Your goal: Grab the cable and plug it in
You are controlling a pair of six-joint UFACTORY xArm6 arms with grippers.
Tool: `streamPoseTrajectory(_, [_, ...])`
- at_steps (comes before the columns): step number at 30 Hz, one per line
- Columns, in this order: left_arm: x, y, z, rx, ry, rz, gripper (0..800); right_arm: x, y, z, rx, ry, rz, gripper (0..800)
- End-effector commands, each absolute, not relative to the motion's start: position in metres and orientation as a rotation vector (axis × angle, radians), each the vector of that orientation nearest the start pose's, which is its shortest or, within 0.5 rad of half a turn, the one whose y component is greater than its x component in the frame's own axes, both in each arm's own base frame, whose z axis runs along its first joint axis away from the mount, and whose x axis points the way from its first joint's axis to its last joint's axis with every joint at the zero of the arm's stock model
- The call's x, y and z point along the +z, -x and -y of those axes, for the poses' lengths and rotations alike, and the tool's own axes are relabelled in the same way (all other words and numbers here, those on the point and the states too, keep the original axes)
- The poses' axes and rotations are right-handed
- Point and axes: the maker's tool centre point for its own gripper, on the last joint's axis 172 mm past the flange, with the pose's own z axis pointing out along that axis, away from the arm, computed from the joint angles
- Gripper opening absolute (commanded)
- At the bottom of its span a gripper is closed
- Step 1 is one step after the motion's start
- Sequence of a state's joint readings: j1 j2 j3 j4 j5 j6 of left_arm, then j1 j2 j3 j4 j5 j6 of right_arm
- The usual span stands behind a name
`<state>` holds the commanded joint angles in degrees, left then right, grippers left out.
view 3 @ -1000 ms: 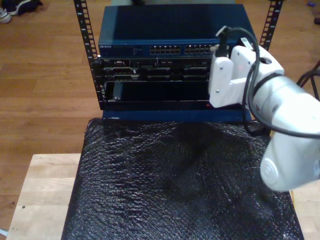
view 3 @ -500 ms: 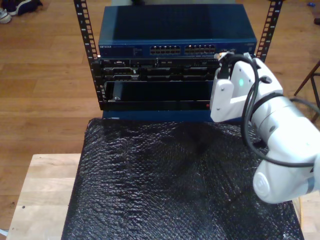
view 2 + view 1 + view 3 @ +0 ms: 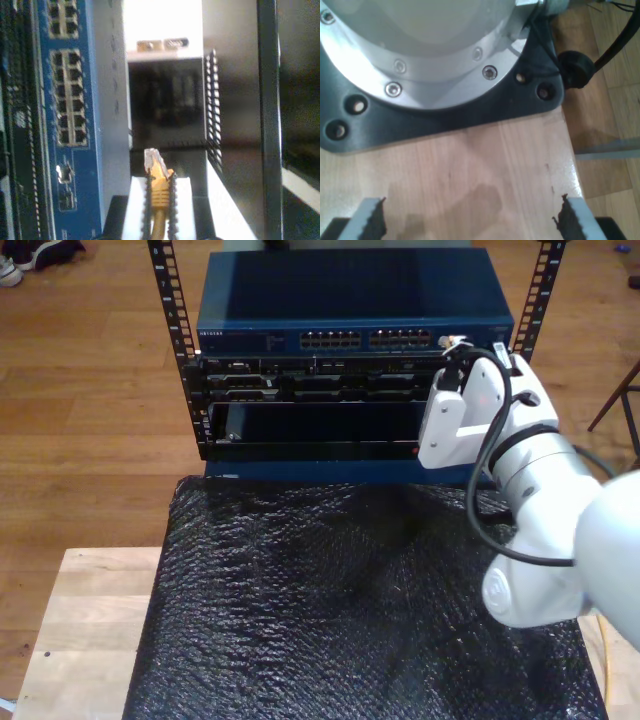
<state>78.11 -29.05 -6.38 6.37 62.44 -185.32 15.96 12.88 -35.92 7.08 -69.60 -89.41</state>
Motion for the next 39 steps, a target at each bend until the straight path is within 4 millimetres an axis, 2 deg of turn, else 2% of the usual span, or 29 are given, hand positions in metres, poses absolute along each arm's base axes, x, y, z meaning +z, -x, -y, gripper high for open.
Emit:
streamPoseTrajectory(4, [0.034,-0.002,-0.119,-0.38,2.26,-2.736,800,0.327,-0.581,-0.113,1.364,-1.188,-1.217,0])
streamPoseTrajectory(10, [0.034,-0.002,-0.119,-0.382,2.261,-2.736,800,0.33,-0.582,-0.096,1.348,-1.208,-1.114,0])
streamPoseTrajectory(17, [0.034,-0.002,-0.119,-0.38,2.26,-2.736,800,0.328,-0.581,-0.104,1.321,-1.213,-1.047,0])
streamPoseTrajectory(22, [0.034,-0.002,-0.119,-0.382,2.261,-2.736,800,0.322,-0.581,-0.121,1.311,-1.204,-1.029,0])
streamPoseTrajectory(24, [0.034,-0.002,-0.119,-0.38,2.26,-2.736,800,0.32,-0.582,-0.115,1.298,-1.22,-1.006,0])
streamPoseTrajectory(28, [0.034,-0.002,-0.119,-0.38,2.26,-2.736,800,0.312,-0.584,-0.12,1.257,-1.239,-0.977,0])
streamPoseTrajectory(35, [0.034,-0.002,-0.119,-0.38,2.26,-2.736,800,0.316,-0.59,-0.126,1.26,-1.233,-0.91,0])
streamPoseTrajectory(39, [0.034,-0.002,-0.119,-0.382,2.261,-2.736,800,0.311,-0.594,-0.129,1.255,-1.248,-0.879,0])
